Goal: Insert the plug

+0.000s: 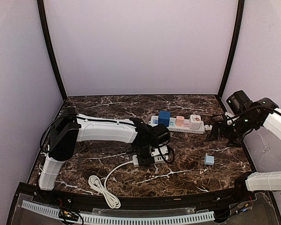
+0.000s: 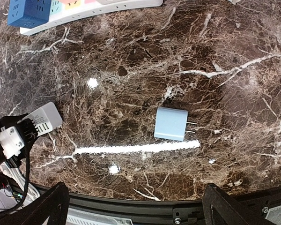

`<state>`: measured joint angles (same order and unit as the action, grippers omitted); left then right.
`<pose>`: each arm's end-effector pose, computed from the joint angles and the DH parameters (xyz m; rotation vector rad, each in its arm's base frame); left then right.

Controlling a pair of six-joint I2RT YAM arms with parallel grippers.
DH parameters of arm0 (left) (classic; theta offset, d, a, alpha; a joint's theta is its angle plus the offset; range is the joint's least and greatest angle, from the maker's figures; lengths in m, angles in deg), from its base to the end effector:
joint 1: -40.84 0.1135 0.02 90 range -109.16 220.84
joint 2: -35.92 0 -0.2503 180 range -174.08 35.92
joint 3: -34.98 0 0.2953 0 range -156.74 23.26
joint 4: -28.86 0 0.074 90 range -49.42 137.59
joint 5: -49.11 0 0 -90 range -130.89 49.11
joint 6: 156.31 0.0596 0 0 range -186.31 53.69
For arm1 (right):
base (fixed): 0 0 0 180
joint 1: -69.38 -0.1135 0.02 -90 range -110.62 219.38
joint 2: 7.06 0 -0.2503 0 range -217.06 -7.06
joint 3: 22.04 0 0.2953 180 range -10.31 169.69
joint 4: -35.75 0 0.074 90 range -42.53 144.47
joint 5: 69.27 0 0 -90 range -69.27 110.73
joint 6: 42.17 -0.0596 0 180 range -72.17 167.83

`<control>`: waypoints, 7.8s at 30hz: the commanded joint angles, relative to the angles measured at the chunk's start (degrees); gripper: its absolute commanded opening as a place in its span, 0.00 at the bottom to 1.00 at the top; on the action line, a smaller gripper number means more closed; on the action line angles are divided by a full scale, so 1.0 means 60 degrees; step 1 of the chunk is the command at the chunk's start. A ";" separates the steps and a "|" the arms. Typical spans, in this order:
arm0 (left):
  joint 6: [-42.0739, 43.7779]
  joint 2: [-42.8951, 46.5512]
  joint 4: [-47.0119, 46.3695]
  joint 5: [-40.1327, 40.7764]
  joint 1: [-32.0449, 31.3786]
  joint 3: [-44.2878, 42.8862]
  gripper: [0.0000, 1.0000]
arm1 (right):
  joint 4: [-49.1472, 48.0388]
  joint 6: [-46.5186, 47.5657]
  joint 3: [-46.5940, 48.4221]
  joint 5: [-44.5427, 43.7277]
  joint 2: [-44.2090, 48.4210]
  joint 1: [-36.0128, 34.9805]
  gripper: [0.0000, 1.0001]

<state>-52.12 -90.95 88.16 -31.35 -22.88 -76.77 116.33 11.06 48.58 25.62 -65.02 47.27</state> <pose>0.2262 -0.4358 0.1088 1.7512 2.2173 0.0522 0.2070 0.0896 0.2668 0.3369 2.8034 0.3758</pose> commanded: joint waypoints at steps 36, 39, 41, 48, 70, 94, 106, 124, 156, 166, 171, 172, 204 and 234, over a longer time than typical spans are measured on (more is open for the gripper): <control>-0.1864 0.2900 -0.0046 0.1453 -0.0454 -0.0477 0.98 | -0.1233 -0.2293 -0.2070 -0.0953 -0.1544 0.0086 0.99; -0.2262 0.3522 -0.0086 0.1382 -0.0454 0.0005 0.97 | -0.0961 -0.3795 -0.1810 -0.0608 -0.1877 0.0198 0.99; -0.2747 0.3878 -0.0179 0.1338 -0.0454 0.0341 0.96 | -0.0768 -0.4663 -0.1627 -0.0326 -0.2165 0.0202 0.98; -0.3860 0.4752 -0.0431 0.1008 -0.0454 0.1301 0.93 | -0.0931 -0.6722 -0.1875 0.1110 -0.2567 0.0872 0.99; -0.4840 0.6463 -0.1012 0.0115 -0.0523 0.2971 0.90 | -0.3265 -1.1515 -0.3600 0.1606 -0.1344 0.1897 0.81; -0.4640 0.6745 -0.1103 -0.0267 -0.0521 0.3497 0.90 | -0.5542 -1.1488 -0.5179 0.2592 -0.2160 0.3009 0.42; -0.5512 0.6406 -0.0948 0.0328 -0.0498 0.2508 0.95 | -0.5596 -1.0688 -0.4406 0.3026 -0.1755 0.3070 0.06; -0.7782 0.6620 -0.4399 -0.2336 0.1165 0.2953 0.90 | -0.5549 -1.1624 -0.1212 0.3594 -0.0823 0.1193 0.00; -0.9296 0.3489 -1.0101 -0.3616 0.0096 0.2147 0.71 | -0.5680 -1.3531 0.0299 0.2161 -0.0014 -0.1539 0.00; -0.9723 0.3129 -1.0528 -0.3147 0.0073 0.2031 0.59 | -0.5701 -1.3512 0.0284 0.2132 0.0018 -0.1603 0.00; -0.9764 0.2868 -1.0622 -0.3324 0.0074 0.1786 0.56 | -0.5699 -1.3480 0.0283 0.2167 -0.0007 -0.1608 0.00; -0.9771 0.2837 -1.0623 -0.3412 0.0074 0.1758 0.55 | -0.5717 -1.3479 0.0278 0.2162 -0.0016 -0.1609 0.00; -0.9579 0.1933 -0.9652 -0.4084 0.0088 0.0239 0.36 | -0.6390 -1.3124 -0.0018 0.2518 -0.0159 -0.1617 0.00; -0.9013 0.2145 -0.8798 -0.3923 0.0173 -0.0088 0.36 | -0.6258 -1.2723 -0.0153 0.2748 -0.0077 -0.1618 0.00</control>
<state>-107.28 -79.80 34.15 -54.92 -22.05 -76.46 79.90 -66.01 48.28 41.75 -65.87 38.02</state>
